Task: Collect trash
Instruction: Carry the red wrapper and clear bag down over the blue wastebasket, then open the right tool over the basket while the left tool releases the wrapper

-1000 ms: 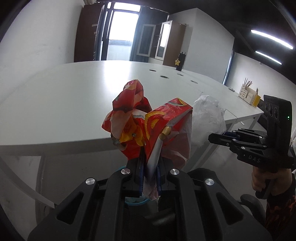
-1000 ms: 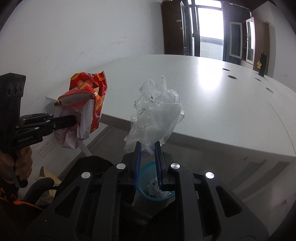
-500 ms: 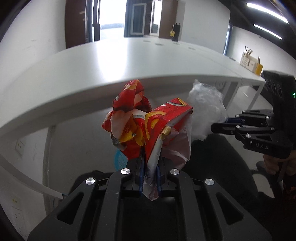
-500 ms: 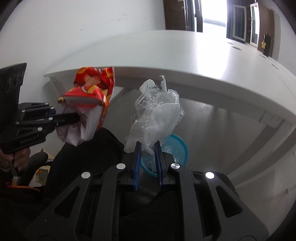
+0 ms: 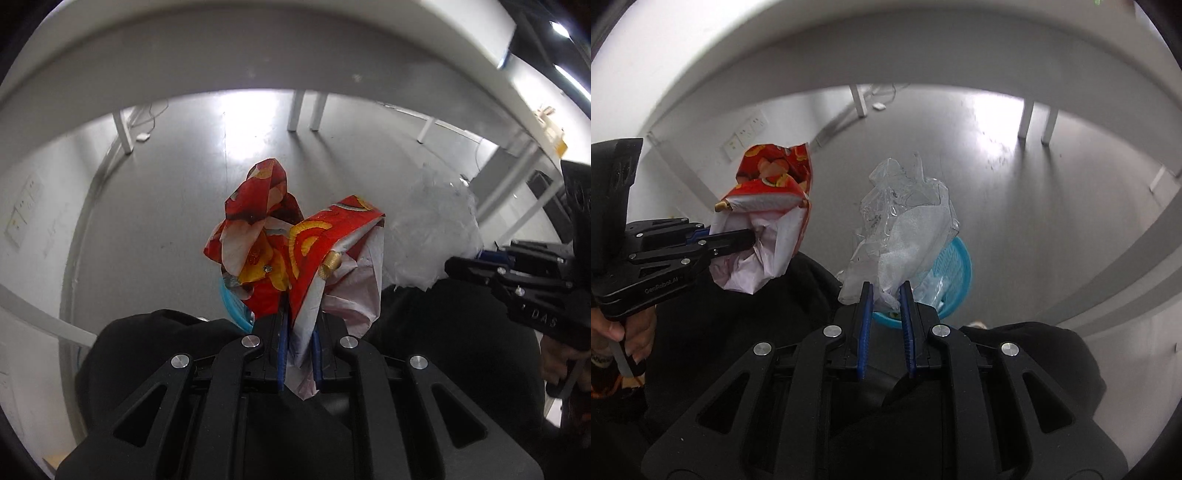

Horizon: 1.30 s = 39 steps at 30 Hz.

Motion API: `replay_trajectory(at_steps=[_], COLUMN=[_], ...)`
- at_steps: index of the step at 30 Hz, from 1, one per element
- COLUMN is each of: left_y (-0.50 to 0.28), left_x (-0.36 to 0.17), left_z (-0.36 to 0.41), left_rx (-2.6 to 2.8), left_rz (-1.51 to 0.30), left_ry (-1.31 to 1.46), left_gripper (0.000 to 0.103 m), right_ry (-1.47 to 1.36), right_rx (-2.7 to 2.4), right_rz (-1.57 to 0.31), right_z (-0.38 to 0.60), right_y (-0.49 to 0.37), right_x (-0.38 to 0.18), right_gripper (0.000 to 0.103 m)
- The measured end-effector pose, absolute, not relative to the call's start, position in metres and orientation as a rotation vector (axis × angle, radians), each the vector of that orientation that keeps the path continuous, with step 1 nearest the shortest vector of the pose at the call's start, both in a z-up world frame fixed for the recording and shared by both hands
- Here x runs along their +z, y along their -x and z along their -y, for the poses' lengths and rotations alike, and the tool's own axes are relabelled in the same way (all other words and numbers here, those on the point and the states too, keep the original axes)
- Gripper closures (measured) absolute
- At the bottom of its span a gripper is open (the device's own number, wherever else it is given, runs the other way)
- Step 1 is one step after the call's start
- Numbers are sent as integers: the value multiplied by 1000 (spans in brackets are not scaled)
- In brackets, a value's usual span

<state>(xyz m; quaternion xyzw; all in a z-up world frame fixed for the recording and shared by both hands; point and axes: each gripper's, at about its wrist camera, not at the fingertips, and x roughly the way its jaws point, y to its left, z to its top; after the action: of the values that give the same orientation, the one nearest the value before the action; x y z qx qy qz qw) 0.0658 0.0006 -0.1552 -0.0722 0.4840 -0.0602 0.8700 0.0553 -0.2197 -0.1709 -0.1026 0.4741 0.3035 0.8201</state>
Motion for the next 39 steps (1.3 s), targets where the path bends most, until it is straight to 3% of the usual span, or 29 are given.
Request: replay_trajectory(at_steps=[7,26,27,28,29,31,39], left_y=[-108,-198,-199,-199,-198,-198,-184], left_x=[-198,-270,-270,-268,-267,-266,-257], left_z=[-13,-29,-30,-30,-32,-34,-42], left_rx=[-77,-14,-14,-15,-16,-9,10], left_rz=[-1123,-1171,-1165,-1157,-1149,-1128,-1118], left_ry=[242,380,385,393,397,403,458], left_gripper=[94,89,88,81,64,55,54], right_ry=[214,112,101,96,92,84,68], right_rx=[618,501,507,512,516,520,532], right_rz=[-1116,-1324,-1325,-1327,-1325,-1321,-1283], right_z=[198,177,177,179,179,181,189], right_y=[-89,-176,-176,-176,-176,-179,-172], right_x=[-216,-310,-311,-312,-312,-312,-300], right_gripper=[89,86,86,81,73,67,66])
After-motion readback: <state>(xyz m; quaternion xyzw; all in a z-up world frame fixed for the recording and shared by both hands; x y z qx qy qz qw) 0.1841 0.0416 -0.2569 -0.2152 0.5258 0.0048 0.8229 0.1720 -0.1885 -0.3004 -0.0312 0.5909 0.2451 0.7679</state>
